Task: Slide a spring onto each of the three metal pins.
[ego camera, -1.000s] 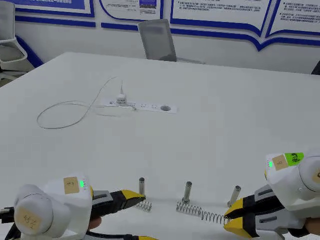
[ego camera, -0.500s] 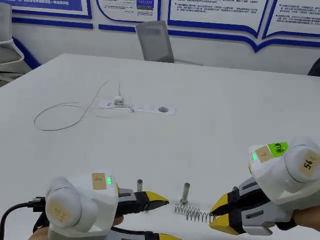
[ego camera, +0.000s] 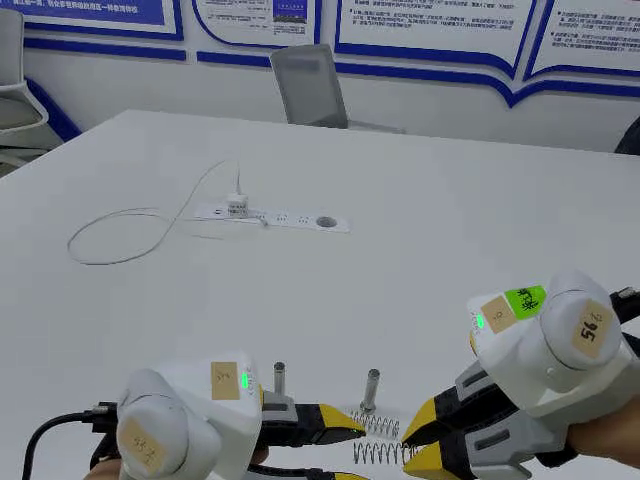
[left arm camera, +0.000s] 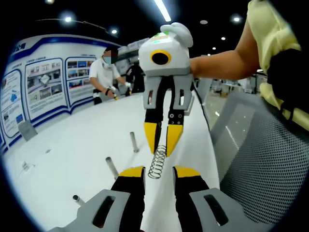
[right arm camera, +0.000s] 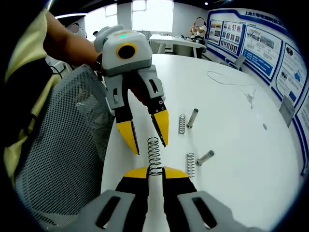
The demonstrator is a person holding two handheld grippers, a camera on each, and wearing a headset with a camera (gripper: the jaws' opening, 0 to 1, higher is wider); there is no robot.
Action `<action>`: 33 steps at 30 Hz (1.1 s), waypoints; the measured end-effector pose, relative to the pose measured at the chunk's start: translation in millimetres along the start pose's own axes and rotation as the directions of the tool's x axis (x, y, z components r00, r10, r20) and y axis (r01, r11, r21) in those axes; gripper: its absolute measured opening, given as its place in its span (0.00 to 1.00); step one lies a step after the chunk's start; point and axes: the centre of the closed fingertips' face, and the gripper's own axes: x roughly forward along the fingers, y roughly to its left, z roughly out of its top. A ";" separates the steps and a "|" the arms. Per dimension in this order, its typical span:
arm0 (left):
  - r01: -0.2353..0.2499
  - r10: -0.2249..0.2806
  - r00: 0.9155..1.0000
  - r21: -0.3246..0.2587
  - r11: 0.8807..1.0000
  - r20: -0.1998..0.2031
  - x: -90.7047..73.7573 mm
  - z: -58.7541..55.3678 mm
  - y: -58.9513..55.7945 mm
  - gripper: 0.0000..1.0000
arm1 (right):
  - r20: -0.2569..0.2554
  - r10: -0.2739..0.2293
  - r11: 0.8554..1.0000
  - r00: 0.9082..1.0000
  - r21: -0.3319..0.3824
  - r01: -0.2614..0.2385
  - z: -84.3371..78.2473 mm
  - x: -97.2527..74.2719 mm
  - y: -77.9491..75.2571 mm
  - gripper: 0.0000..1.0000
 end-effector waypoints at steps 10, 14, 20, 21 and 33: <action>-0.006 0.007 1.000 0.035 0.999 -0.016 0.3 -2.2 0.7 0.13 | 0.000 0.012 1.000 1.000 -0.019 -0.012 7.2 -4.6 5.4 0.11; -0.009 0.010 1.000 0.035 0.999 -0.020 -0.6 -3.0 1.1 0.12 | 0.036 0.009 1.000 0.999 -0.016 -0.008 17.2 -10.6 5.9 0.11; -0.014 0.014 1.000 0.036 0.999 -0.018 -1.1 -2.3 2.1 0.12 | 0.088 -0.008 1.000 0.996 -0.021 0.010 33.5 -15.8 5.5 0.11; -0.013 0.014 1.000 0.038 0.999 -0.018 -1.0 -2.2 1.8 0.12 | 0.094 -0.008 1.000 0.996 -0.023 0.010 35.3 -16.0 5.9 0.11; -0.014 0.015 1.000 0.040 0.999 -0.010 -0.6 0.0 3.0 0.11 | 0.140 -0.013 0.998 0.990 -0.054 0.021 58.3 -12.8 7.3 0.11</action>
